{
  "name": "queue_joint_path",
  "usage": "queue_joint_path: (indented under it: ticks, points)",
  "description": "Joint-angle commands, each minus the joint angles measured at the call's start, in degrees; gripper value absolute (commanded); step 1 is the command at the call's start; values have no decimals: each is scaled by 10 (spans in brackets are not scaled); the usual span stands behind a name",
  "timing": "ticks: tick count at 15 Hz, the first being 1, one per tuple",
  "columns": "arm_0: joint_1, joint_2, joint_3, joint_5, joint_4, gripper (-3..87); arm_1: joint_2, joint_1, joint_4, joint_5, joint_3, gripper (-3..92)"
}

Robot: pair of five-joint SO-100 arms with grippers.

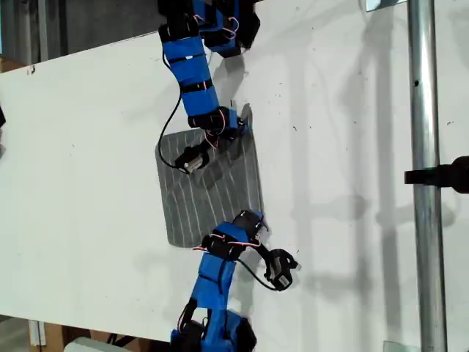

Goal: Grasp corners of a towel and fold twice.

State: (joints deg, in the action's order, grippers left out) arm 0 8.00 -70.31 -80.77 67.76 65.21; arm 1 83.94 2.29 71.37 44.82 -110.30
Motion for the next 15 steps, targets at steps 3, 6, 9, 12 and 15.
queue_joint_path:
  ticks: [3,6,9,12,15]
  points:
    - [76,-163,7,-148,-2,-29,162,176,31,4,85,-2]
    - [91,-161,-4,-208,25,-29,122,258,43,-17,162,-2]
    - [-22,-186,-35,-135,53,-29,189,102,70,0,141,-2]
    - [-232,-176,-53,-126,69,-29,255,-144,42,-52,78,-2]
    - [-340,-181,7,-203,77,-29,261,-274,-28,-126,75,-2]
